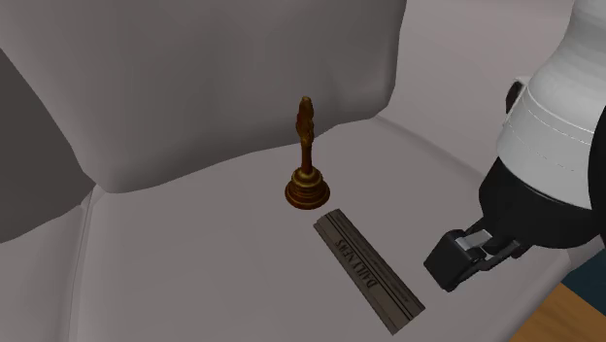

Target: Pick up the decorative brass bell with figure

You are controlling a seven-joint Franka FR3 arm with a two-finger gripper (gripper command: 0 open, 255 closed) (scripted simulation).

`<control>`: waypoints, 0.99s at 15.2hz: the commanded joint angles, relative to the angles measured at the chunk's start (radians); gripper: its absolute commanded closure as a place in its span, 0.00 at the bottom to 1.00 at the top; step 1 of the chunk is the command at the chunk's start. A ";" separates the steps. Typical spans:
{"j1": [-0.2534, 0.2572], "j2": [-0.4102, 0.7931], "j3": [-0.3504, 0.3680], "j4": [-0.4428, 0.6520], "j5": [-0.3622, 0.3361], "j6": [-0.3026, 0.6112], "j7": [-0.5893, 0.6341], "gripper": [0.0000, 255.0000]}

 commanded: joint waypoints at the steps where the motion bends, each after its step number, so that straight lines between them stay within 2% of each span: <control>1: 0.000 0.000 0.000 0.000 0.000 0.000 0.000 0.00; 8: 0.020 0.263 0.033 0.241 0.070 0.022 0.071 0.00; 15: 0.033 0.522 0.056 0.537 0.120 -0.008 0.130 0.00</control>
